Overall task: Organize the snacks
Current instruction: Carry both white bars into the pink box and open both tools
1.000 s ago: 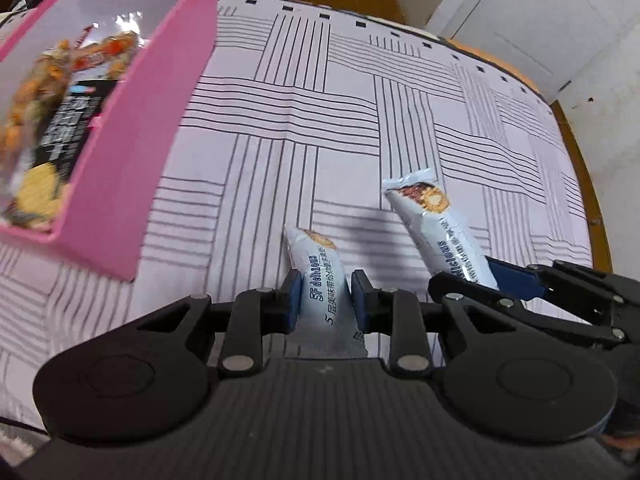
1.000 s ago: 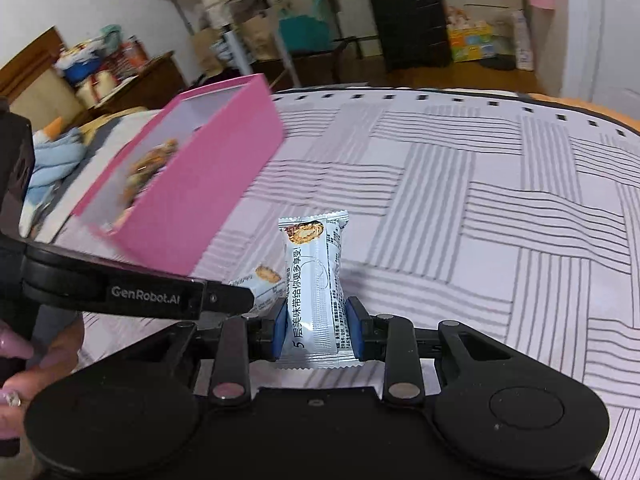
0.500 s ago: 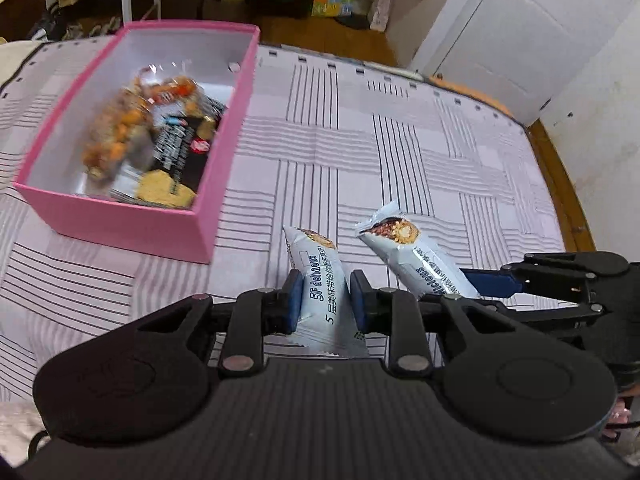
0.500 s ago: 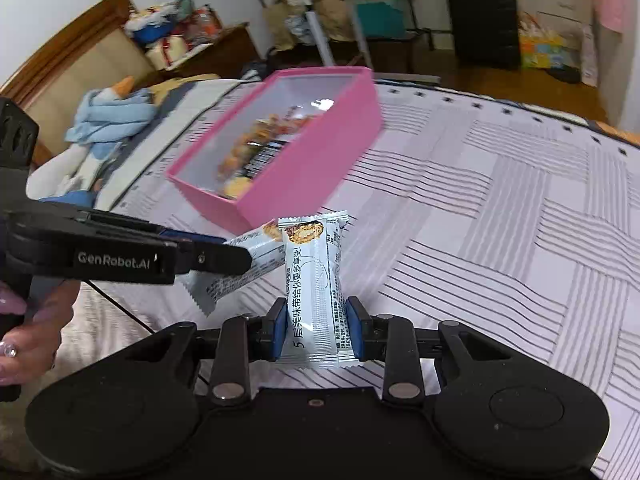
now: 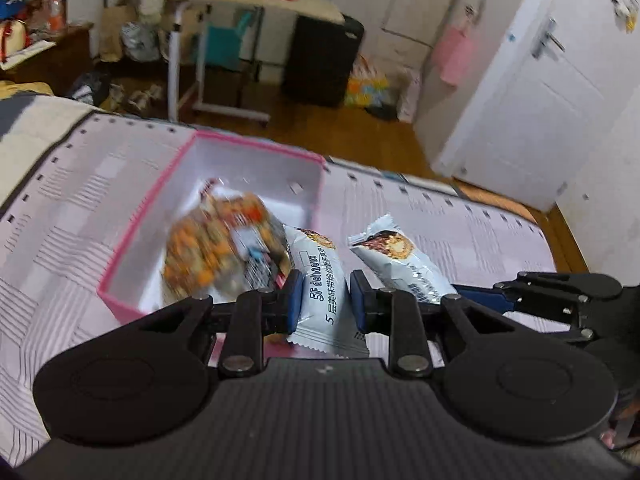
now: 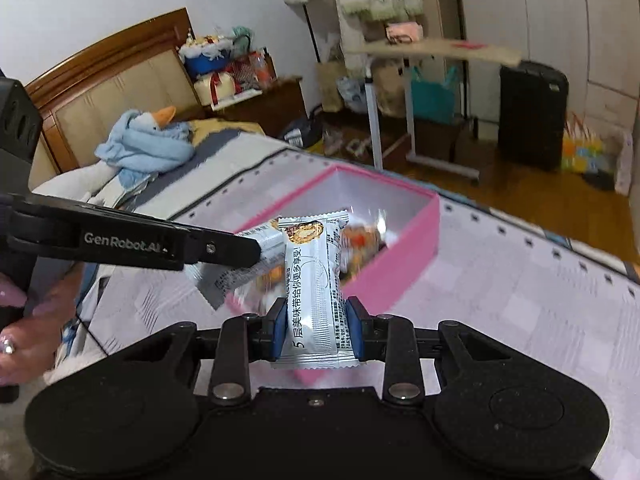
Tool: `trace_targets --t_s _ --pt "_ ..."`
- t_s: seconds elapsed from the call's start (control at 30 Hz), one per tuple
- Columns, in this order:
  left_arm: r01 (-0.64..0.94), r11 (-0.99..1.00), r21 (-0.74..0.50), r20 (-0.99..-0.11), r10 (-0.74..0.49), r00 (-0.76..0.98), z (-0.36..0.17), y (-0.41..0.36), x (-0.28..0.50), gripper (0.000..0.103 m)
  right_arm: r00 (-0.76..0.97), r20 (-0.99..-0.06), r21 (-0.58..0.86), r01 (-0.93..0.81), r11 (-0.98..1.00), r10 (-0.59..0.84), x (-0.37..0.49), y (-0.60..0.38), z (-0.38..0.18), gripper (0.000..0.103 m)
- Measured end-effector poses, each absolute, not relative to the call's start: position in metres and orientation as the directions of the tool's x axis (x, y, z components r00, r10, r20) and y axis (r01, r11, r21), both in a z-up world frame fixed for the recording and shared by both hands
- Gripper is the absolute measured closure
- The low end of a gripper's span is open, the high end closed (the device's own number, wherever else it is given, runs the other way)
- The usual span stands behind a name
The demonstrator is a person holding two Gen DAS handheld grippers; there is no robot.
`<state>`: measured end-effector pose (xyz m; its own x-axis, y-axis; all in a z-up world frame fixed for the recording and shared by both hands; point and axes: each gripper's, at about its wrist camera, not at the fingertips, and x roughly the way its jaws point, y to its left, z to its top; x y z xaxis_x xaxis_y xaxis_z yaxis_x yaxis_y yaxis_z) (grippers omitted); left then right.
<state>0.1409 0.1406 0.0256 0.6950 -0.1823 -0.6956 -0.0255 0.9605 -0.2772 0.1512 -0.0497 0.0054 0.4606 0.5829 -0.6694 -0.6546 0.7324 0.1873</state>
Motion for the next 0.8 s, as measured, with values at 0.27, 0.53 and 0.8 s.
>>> trace_targets --t_s 0.27,0.53,0.8 --pt "-0.124 0.942 -0.313 -0.684 -0.133 0.717 -0.012 0.168 0.206 0.079 0.495 -0.659 0.154 -0.648 0.746 0.566 0.21 0.003 -0.026 0.067" --pt "-0.18 0.898 -0.402 -0.702 -0.176 0.69 -0.069 0.194 0.257 0.079 0.495 -0.707 0.108 -0.63 0.769 0.505 0.248 0.036 -0.066 0.067" --pt "-0.193 0.908 -0.372 -0.718 -0.15 0.68 -0.089 0.199 0.267 0.061 0.519 -0.685 0.091 -0.635 0.767 0.511 0.249 0.042 -0.086 0.057"
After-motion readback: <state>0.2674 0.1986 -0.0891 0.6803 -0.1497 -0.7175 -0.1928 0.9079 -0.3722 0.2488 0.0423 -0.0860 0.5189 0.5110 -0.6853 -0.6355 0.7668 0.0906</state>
